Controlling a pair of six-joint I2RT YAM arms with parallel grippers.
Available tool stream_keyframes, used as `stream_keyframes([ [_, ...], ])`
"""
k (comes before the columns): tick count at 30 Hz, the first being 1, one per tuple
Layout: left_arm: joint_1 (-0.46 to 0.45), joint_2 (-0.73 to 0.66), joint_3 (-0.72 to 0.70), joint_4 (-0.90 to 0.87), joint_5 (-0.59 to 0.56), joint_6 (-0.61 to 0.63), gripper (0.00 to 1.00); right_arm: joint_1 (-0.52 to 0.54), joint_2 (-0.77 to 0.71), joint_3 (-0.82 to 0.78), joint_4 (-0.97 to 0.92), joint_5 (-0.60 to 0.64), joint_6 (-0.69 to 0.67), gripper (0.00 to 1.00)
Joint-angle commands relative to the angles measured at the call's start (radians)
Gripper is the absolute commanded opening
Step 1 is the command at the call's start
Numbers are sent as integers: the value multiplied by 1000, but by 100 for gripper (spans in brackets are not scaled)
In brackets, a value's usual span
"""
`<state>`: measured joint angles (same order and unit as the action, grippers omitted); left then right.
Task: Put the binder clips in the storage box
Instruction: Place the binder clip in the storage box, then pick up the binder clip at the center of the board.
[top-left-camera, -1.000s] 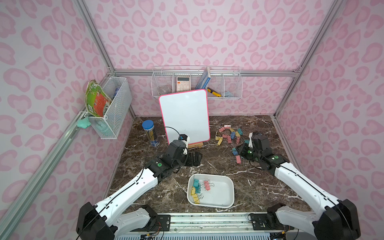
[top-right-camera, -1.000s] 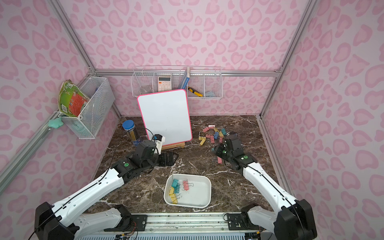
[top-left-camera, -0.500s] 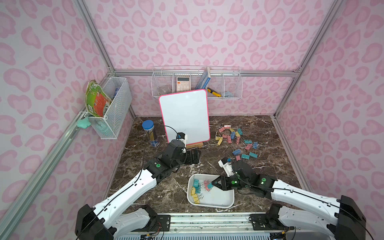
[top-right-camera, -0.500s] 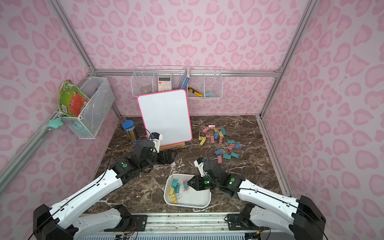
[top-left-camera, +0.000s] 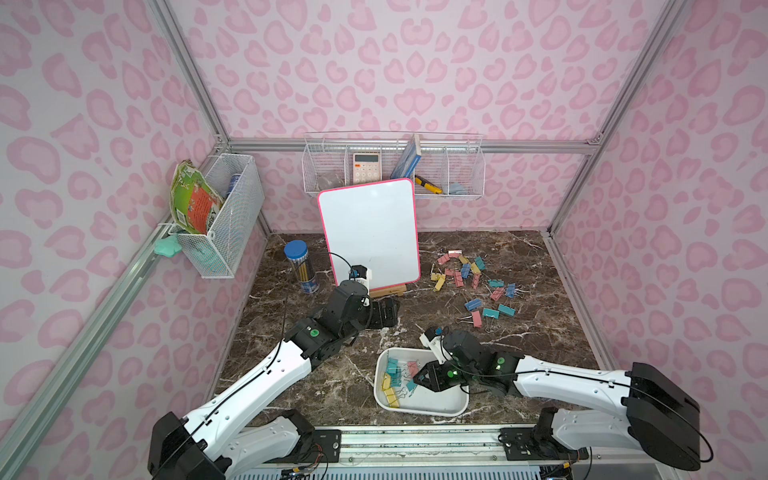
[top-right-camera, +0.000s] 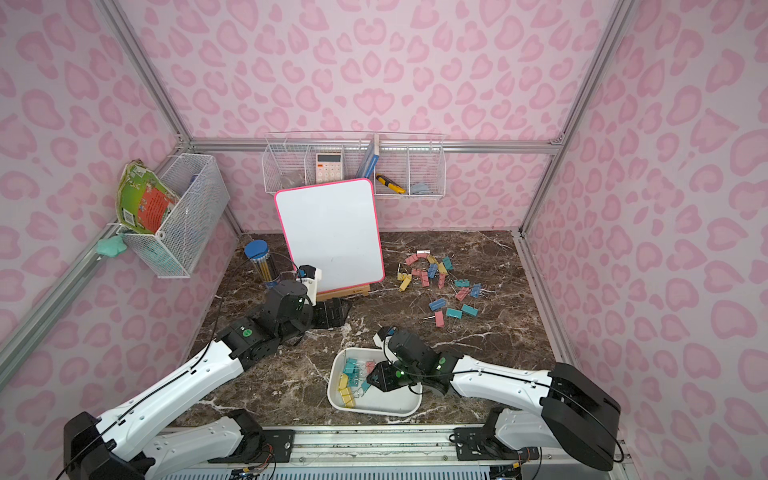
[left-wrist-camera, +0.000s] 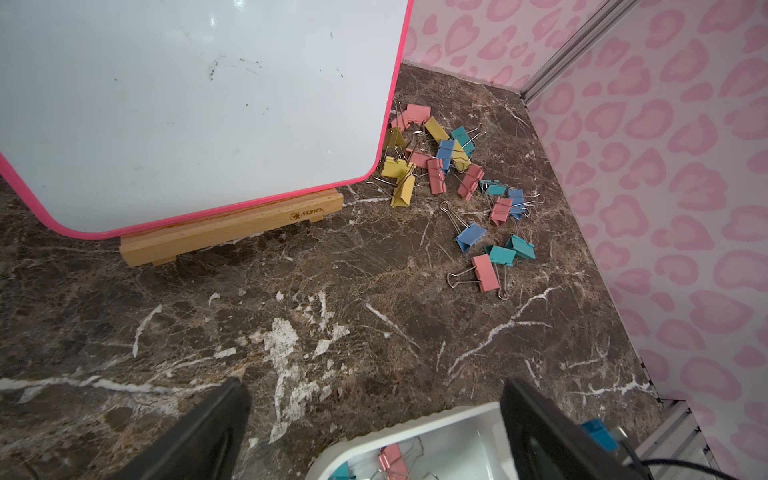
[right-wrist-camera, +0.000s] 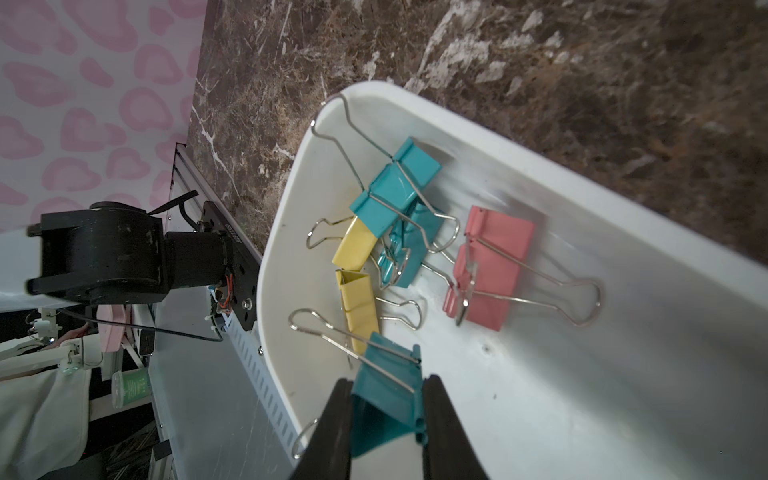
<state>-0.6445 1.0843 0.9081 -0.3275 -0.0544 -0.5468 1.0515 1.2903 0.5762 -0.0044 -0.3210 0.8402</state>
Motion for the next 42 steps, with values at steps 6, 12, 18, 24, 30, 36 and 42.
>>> stream_keyframes([
  [6,0,-7,-11,1,-6,1,99,17,53,24,42,9,-21,36],
  [12,0,0,-9,8,-3,-1,99,11,-89,18,-14,182,-21,56],
  [18,0,-6,-13,11,-5,-1,99,-146,-322,28,-99,457,-48,58],
  [24,-1,-10,-13,16,9,0,99,-637,-461,44,-229,558,-9,55],
  [30,0,-1,2,17,79,42,99,-963,-202,125,-267,133,-177,51],
  [36,0,2,-7,26,71,29,99,-852,14,240,-309,162,-304,49],
  [42,-1,8,7,5,69,34,99,-792,190,316,-352,294,-380,43],
])
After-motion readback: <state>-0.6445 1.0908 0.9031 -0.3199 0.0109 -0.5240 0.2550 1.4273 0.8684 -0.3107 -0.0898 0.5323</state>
